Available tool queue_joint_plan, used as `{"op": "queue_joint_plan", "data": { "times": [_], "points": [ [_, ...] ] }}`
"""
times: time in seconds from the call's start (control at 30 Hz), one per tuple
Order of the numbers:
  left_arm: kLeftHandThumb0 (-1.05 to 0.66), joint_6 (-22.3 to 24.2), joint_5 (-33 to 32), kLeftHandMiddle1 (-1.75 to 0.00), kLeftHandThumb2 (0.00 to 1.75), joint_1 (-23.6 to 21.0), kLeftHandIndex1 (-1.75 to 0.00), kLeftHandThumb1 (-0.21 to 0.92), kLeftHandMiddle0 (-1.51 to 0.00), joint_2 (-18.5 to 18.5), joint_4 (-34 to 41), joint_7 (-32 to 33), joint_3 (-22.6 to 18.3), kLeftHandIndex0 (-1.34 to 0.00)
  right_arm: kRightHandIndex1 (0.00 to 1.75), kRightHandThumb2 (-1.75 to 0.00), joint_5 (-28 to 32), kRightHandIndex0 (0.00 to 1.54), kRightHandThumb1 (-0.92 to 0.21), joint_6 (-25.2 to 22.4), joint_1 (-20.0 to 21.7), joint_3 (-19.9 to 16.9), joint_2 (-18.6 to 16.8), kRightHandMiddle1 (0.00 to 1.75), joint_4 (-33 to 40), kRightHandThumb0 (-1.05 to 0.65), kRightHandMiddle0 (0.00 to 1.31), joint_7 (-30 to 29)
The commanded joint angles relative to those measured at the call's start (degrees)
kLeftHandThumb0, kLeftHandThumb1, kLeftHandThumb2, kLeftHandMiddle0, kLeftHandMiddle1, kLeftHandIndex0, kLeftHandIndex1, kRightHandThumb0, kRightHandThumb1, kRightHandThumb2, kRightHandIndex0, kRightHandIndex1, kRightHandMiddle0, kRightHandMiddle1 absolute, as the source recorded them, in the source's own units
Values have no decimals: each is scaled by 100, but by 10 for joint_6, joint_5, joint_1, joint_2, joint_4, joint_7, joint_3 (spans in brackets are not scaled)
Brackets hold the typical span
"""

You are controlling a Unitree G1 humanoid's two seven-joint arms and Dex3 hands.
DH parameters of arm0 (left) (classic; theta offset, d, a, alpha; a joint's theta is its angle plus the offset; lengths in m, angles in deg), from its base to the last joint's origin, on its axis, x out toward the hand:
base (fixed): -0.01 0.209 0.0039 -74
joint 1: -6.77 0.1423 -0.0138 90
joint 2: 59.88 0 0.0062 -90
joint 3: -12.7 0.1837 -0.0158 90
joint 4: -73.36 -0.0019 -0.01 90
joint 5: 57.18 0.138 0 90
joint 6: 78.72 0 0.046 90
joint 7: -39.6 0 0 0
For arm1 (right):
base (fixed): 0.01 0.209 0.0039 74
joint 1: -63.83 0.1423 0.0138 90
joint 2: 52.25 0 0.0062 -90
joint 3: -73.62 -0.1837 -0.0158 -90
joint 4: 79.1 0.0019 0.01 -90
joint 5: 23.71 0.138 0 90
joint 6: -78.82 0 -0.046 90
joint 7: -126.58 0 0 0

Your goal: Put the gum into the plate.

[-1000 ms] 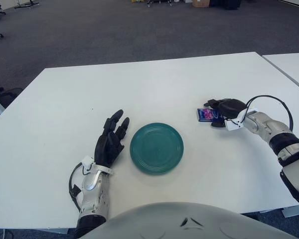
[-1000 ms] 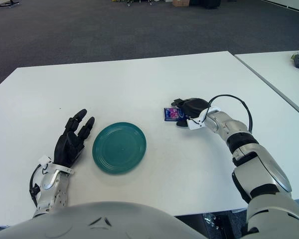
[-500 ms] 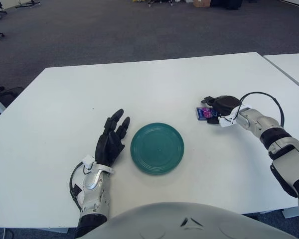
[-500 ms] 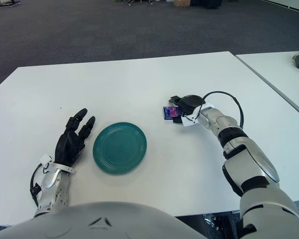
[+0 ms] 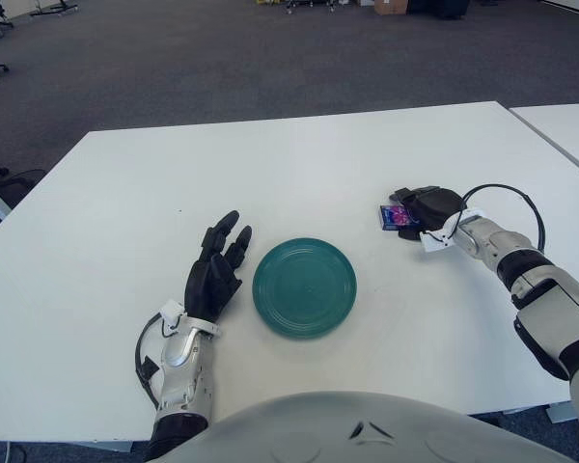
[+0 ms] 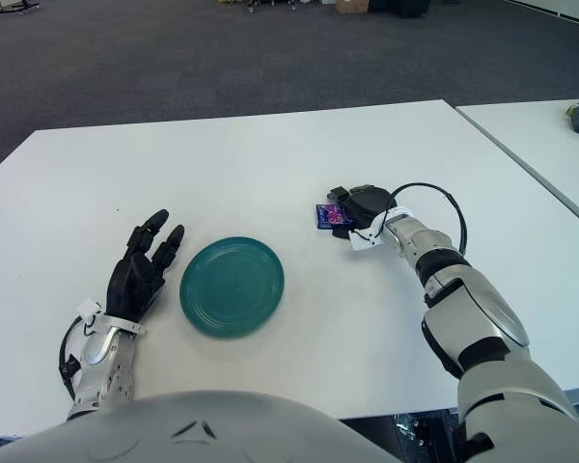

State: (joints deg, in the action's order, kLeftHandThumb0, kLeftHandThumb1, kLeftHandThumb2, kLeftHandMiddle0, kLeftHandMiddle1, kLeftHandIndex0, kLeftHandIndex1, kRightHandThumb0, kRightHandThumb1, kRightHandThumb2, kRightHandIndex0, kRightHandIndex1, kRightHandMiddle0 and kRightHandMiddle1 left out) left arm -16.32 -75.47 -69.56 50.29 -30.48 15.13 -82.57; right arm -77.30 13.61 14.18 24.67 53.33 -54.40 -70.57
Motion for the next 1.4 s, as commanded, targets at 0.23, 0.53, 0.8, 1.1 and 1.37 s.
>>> {"op": "queue_joint_plan", "data": {
  "times": [0.23,0.53,0.8,1.1,1.37],
  "points": [
    [-104,-15,3,-1,95,13,-56,92,-40,21,-29,14,2,0,3,-69,-15,52,-92,-6,4,28,-1,65,-20,-76,0,9],
    [-103,-15,-4,-1,93,12,-58,92,-40,24,-30,9,2,0,42,-71,-17,54,-92,-1,9,39,4,118,-17,-77,5,21],
    [-102,-15,-8,-1,94,15,-57,92,-40,25,-28,4,1,0,159,-65,-24,51,-92,5,14,52,11,172,-8,-70,25,11],
    [-102,-6,-23,-1,90,18,-61,92,-41,28,-21,3,-2,0,172,-76,-39,55,-75,1,14,66,13,175,-1,-39,30,-12],
    [-102,-10,-21,-1,90,20,-63,92,-42,25,-21,5,-4,0,173,-76,-38,55,-75,1,12,70,13,175,6,-38,30,-17]
  ]
}}
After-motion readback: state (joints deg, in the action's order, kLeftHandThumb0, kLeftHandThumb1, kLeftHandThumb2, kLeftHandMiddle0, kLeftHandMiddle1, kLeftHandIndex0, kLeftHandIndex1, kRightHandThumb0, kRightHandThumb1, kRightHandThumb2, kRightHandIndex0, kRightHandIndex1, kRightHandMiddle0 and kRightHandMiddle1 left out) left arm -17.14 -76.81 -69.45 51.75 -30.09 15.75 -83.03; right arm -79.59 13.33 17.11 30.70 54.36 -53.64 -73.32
